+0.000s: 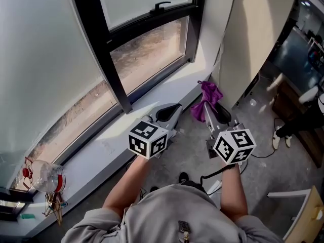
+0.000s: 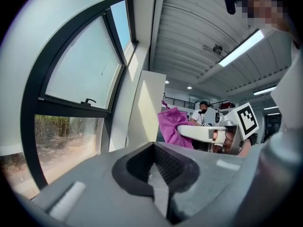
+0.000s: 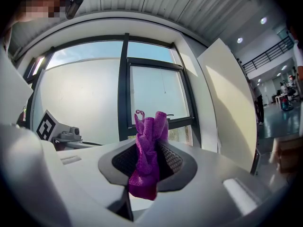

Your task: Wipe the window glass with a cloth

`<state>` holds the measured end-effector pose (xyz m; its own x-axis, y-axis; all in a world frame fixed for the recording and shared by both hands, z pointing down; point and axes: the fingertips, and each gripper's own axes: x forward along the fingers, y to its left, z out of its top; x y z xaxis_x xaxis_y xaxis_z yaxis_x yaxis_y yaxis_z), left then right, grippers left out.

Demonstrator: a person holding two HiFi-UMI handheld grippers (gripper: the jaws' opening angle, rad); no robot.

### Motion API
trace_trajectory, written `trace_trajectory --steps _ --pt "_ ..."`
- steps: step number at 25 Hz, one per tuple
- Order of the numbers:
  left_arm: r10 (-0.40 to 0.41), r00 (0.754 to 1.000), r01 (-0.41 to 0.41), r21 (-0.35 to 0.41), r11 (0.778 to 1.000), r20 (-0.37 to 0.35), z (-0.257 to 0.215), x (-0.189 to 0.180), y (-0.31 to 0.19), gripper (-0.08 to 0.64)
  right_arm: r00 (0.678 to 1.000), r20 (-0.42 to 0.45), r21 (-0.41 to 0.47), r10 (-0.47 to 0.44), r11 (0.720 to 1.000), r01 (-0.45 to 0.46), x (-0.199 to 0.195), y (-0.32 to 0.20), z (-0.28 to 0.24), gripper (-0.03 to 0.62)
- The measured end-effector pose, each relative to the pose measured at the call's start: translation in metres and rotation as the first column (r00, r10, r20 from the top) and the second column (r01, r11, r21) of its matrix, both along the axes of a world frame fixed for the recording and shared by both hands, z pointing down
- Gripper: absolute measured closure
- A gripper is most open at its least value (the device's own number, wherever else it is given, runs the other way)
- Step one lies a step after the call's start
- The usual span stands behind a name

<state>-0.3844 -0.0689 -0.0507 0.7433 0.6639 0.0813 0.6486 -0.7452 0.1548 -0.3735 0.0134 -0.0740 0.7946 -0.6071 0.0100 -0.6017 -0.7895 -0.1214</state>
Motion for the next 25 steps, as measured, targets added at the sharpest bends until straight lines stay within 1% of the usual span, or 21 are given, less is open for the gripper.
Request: trace_trajectory --steps 5,9,13,17,20,25 --pt "-0.056 0.998 0.056 0.026 0.998 0.007 0.002 0.022 0.029 0.558 0.999 0.005 0.02 -0.054 0.998 0.054 0.028 0.033 0.004 0.476" --pt "-0.102 0.994 0.099 0.063 0.993 0.04 0.011 0.041 0.046 0.558 0.996 0.043 0.06 -0.083 0.995 0.08 0.056 0.058 0.015 0.476" --pt "-0.144 0.987 0.137 0.102 0.985 0.068 0.018 0.057 0.05 0.558 0.991 0.079 0.096 -0.105 0.991 0.098 0.085 0.07 0.025 0.476" --pt "-0.181 0.98 0.171 0.114 0.979 0.087 0.026 0.079 0.041 0.558 0.987 0.106 0.106 -0.121 0.988 0.109 0.116 0.068 0.036 0.476" --pt "-0.185 0.978 0.175 0.104 0.979 0.097 0.037 0.098 0.038 0.558 0.984 0.119 0.091 -0.135 0.988 0.125 0.136 0.061 0.046 0.476" --pt "-0.198 0.975 0.191 0.073 0.979 0.098 0.053 0.152 0.024 0.558 0.979 0.13 0.043 -0.156 0.988 0.151 0.19 0.04 0.059 0.476"
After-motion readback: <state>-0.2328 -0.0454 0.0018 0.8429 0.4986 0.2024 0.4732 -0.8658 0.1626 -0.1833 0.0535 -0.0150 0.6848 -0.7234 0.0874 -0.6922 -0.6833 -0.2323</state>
